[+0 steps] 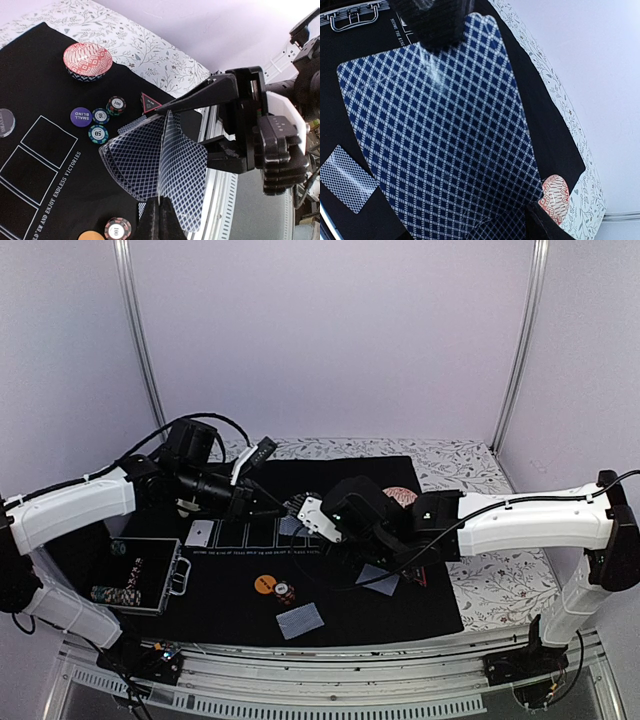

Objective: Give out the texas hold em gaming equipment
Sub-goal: Pick up the poker card from the face-down deck piles.

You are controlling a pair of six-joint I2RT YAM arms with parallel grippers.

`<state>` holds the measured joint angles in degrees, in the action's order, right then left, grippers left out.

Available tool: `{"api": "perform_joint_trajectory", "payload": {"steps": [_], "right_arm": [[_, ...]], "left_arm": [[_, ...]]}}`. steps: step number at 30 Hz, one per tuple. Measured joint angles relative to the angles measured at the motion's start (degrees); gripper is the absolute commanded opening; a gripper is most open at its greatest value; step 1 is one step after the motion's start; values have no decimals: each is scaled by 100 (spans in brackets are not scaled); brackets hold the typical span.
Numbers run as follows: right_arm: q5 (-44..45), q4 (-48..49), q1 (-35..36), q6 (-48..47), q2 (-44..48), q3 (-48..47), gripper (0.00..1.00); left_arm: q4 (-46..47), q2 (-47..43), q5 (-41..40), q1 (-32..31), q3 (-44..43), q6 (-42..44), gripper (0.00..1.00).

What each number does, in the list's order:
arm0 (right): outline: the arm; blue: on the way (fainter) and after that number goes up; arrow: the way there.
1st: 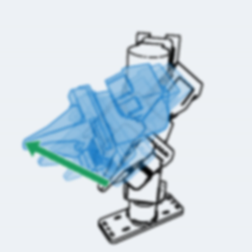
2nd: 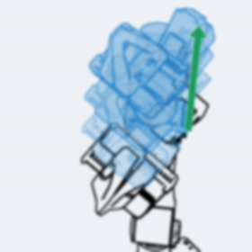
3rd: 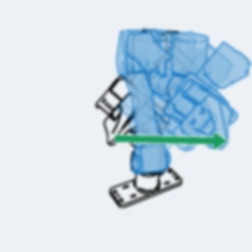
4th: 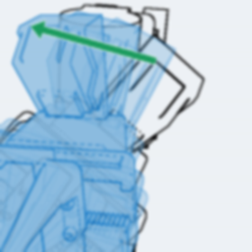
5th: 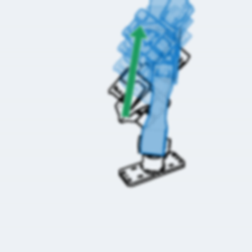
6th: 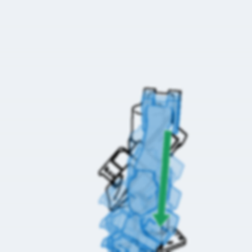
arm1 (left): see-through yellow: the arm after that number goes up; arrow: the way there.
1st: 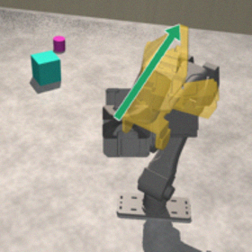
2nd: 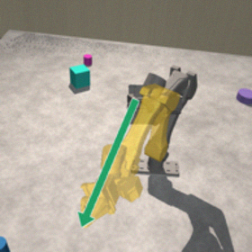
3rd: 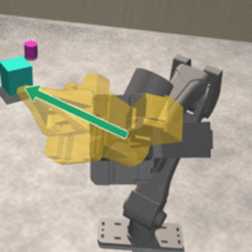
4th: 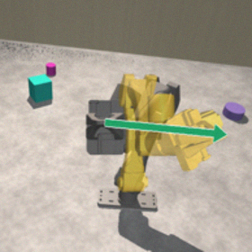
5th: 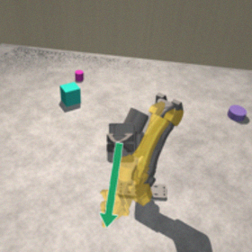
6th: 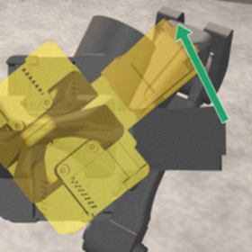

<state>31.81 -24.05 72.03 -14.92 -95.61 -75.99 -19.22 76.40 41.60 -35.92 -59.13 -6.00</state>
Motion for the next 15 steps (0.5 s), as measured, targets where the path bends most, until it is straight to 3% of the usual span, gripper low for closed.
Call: {"api": "perform_joint_trajectory", "payload": {"steps": [5,15], "right_arm": [[-2,4,-9,31,0,2,51],[-2,7,-11,33,0,0,50]], "left_arm": [[-4,142,-33,7,-26,2,0],[-42,551,-173,22,-136,4,35]]}}
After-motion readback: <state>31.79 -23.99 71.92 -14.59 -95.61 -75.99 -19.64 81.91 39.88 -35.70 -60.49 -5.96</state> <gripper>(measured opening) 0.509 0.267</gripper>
